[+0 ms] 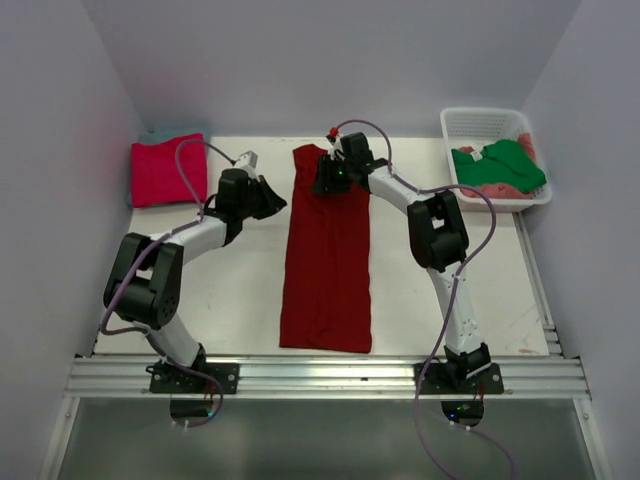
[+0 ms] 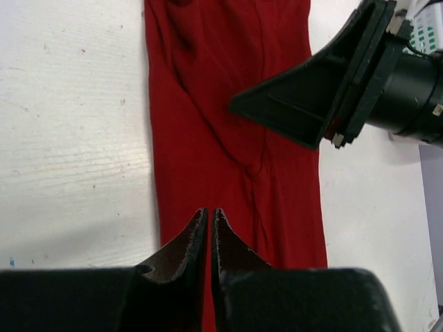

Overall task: Fold and stack the t-shirts
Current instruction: Grab the bottom of the folded rectangular tshirt with both arms

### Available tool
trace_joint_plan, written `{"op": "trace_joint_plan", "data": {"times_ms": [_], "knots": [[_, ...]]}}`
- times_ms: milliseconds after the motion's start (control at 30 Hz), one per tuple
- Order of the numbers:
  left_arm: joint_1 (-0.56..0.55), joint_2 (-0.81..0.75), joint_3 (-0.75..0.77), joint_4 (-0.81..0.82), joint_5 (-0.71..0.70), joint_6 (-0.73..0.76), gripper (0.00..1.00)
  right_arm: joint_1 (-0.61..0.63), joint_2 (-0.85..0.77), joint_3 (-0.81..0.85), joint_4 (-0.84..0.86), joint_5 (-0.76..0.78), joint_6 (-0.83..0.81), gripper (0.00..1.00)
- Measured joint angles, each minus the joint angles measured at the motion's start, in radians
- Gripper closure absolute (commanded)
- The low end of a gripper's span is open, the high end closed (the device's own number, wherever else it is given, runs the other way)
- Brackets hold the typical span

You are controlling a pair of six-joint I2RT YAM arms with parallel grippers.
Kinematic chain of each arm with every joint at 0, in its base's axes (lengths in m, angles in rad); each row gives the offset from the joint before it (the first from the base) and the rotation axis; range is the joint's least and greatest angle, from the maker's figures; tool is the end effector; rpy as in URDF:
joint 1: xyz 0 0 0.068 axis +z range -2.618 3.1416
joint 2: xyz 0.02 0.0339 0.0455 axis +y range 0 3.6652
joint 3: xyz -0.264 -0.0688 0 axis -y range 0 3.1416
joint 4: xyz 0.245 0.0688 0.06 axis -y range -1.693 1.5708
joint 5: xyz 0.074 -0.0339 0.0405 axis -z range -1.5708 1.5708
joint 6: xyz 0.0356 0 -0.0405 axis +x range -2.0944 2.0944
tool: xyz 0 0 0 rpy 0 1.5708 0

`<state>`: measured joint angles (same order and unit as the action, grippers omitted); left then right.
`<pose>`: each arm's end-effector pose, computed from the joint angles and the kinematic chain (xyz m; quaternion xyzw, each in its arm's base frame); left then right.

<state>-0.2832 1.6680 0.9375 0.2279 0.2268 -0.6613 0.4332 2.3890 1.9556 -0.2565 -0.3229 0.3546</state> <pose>0.3467 -0.1092 0.2051 -0.1041 0.8508 -0.3168 0.4061 0.4884 0.2383 0.1769 -0.1036 0.8894 0.2958 0.3328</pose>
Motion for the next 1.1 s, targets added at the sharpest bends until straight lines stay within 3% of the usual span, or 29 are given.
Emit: {"op": "trace_joint_plan", "data": {"times_ms": [400,533,867,1000,1033,1100], "knots": [[0.034,0.094,0.018,0.049,0.046,-0.031,0.92,0.007,0.0,-0.017,-0.03,-0.015,-0.002,0.56],[0.035,0.106,0.018,0.064,0.058,-0.035,0.92,0.018,0.001,-0.017,-0.044,-0.002,-0.008,0.66],[0.049,0.15,0.018,0.072,0.085,-0.038,0.92,0.035,0.013,-0.034,-0.059,0.048,-0.018,0.77],[0.054,0.159,0.018,0.076,0.095,-0.046,0.93,0.035,0.013,-0.043,-0.05,0.061,-0.019,0.91],[0.054,0.161,0.018,0.078,0.096,-0.048,0.92,0.035,0.013,-0.044,-0.049,0.064,-0.018,1.0],[0.054,0.163,0.018,0.08,0.101,-0.053,0.92,0.035,0.013,-0.045,-0.048,0.069,-0.018,1.0]]}}
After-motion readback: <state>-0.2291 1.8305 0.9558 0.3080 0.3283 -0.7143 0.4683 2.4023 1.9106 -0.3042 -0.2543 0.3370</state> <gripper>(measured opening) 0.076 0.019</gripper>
